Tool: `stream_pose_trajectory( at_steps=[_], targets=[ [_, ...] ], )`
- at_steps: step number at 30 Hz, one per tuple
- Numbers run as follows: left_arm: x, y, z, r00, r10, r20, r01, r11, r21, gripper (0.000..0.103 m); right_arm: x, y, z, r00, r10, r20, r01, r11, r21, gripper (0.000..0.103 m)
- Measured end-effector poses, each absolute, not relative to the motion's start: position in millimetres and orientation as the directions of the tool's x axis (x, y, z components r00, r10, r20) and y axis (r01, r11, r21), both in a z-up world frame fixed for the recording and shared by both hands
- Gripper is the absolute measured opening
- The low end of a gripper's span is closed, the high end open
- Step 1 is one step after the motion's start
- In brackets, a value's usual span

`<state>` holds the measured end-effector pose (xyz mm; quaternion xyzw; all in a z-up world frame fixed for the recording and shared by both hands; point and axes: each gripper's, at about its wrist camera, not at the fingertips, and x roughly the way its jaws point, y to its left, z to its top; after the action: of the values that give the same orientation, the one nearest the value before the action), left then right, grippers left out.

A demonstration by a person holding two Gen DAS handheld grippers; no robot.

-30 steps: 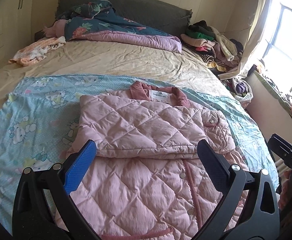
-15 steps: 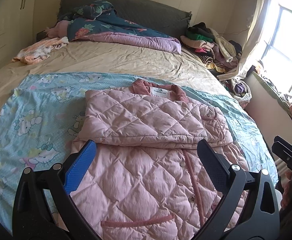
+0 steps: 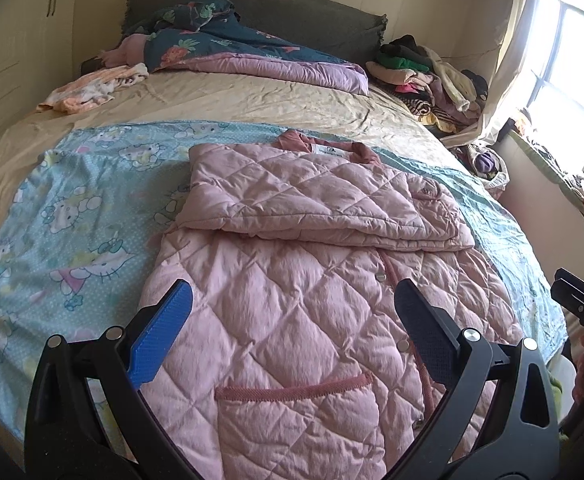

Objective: Fold large clothes
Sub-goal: 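Move both tools along the jacket body to its hem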

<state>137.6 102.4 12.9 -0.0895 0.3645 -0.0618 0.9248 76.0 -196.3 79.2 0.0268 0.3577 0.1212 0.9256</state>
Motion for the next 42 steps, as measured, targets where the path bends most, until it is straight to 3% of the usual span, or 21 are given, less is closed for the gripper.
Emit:
stream_pose_trajectory(
  at_steps=[29, 42],
  targets=[
    [64, 121, -73, 0.644, -0.113, -0.757, -0.004, 0.988, -0.152, 0.095, 28, -255, 7, 0.656, 0.111, -0.747, -0.094, 0.993, 0.065, 0.096],
    [36, 174, -93, 0.629, -0.153, -0.762, -0.06, 0.968, -0.243, 0.095, 11, -275, -4, 0.64, 0.082, -0.764, -0.065, 0.996, 0.053, 0.096]
  ],
)
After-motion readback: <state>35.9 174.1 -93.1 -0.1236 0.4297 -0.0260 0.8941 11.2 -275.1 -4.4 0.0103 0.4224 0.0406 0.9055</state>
